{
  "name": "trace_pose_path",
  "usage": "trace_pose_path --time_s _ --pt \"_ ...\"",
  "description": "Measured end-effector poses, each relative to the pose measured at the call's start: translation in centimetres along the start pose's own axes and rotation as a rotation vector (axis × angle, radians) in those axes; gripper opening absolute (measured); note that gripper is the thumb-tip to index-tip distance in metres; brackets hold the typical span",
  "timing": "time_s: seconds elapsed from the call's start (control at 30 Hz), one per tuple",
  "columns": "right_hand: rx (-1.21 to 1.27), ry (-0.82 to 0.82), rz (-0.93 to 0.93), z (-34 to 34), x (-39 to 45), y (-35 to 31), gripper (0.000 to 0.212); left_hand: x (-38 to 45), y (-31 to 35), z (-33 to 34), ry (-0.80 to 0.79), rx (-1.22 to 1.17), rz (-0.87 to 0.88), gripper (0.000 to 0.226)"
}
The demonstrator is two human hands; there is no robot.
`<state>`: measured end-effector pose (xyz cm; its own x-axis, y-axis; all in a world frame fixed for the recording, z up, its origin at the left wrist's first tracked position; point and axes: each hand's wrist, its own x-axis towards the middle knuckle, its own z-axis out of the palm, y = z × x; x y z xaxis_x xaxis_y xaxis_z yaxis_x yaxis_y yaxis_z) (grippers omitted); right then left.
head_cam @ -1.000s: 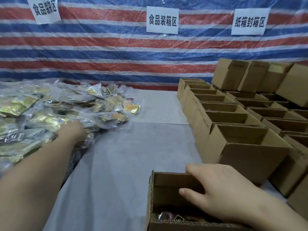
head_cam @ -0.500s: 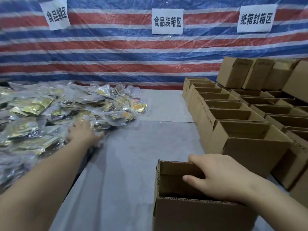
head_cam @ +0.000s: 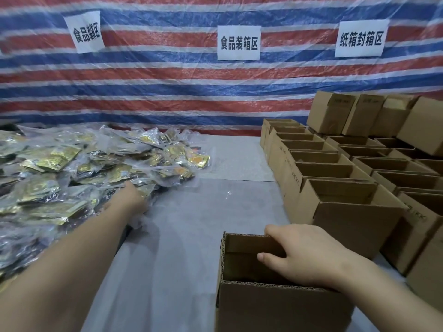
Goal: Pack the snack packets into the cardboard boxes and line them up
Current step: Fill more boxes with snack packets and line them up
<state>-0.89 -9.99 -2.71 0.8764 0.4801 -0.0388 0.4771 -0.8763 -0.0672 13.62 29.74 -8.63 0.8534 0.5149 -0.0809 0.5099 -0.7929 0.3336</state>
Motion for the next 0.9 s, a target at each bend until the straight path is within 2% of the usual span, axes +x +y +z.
trace_pose_path --time_s 0.07,0.2,0.4,0.5,0.57,0.63,0.7,0.77,0.8,0.9 --pt "-0.003 0.012 0.003 -0.1 0.0 -0.1 0.035 -0.4 0.2 0.1 0.041 -0.094 -0.009 0.092" --pt "0.005 -0.001 0.019 -0.2 -0.1 -0.2 0.038 -2.5 2.6 -1.2 0.155 -0.256 0.178 0.058" --pt "0.188 -0.093 0.127 -1.1 0.1 -0.1 0.073 -10.1 8.3 -4.8 0.056 -0.762 0.417 0.05" --pt "0.489 -0.078 0.172 -2.7 1.1 -0.2 0.088 -14.7 10.9 -6.1 -0.072 -0.891 0.528 0.033" --pt "0.727 0.056 0.231 -4.7 2.4 -0.6 0.103 -17.4 12.5 -6.6 -0.086 -0.901 0.605 0.025" --pt "1.051 0.158 0.284 -6.9 3.5 -1.3 0.109 -19.5 14.1 -7.1 -0.105 -0.911 0.684 0.029" --pt "1.356 0.171 0.179 -8.3 4.0 -2.0 0.103 -21.0 15.6 -7.2 -0.114 -0.908 0.77 0.032" --pt "1.577 0.215 0.021 -8.9 4.2 -2.9 0.074 -22.2 17.1 -7.1 -0.111 -0.944 0.859 0.023" --pt "1.667 0.261 -0.013 -8.9 4.3 -3.4 0.069 -22.7 17.7 -6.9 -0.088 -0.983 0.908 0.02" --pt "1.815 0.346 -0.042 -8.8 4.6 -4.2 0.081 -23.6 18.8 -5.9 0.132 -0.99 0.992 0.029"
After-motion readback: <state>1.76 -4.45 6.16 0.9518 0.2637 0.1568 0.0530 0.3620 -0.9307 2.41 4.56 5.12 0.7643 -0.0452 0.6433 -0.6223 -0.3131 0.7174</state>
